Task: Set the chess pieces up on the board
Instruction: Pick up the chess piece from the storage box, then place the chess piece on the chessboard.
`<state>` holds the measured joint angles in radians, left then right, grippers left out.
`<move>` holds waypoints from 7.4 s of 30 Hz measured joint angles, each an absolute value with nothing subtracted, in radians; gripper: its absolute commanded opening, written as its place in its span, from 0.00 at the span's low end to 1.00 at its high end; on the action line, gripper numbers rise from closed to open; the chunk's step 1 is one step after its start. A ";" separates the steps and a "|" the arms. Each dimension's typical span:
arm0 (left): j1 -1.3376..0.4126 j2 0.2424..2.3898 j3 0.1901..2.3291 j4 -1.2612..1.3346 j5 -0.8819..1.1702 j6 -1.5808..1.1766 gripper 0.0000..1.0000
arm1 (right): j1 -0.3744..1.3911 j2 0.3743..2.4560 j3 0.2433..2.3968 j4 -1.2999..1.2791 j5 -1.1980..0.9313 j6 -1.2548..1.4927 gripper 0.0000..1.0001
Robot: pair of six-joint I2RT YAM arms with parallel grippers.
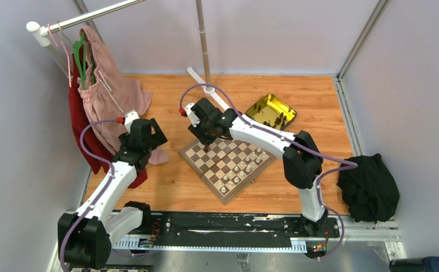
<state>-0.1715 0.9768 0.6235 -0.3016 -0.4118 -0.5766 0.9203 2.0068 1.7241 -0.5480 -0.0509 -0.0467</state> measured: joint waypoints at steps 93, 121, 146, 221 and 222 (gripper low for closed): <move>-0.171 1.565 0.952 -0.165 -0.392 -0.586 1.00 | 0.246 2.193 1.718 -0.239 -0.122 0.032 0.33; -0.171 1.562 0.959 -0.165 -0.387 -0.584 1.00 | 0.246 2.204 1.707 -0.220 -0.149 0.022 0.01; -0.171 1.409 0.878 -0.166 -0.369 -0.610 1.00 | 0.255 1.953 1.550 -0.224 -0.118 0.023 0.00; -0.234 1.121 0.673 -0.233 -0.408 -0.605 1.00 | 0.858 1.866 1.220 0.024 -0.034 -0.028 0.00; -0.234 1.122 0.673 -0.233 -0.408 -0.604 1.00 | 0.858 1.866 1.221 0.024 -0.035 -0.028 0.00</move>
<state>-0.2337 1.1217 0.6727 -0.2333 -0.4080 -0.6044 0.8581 1.8660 1.2205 0.0242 -0.0345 -0.0277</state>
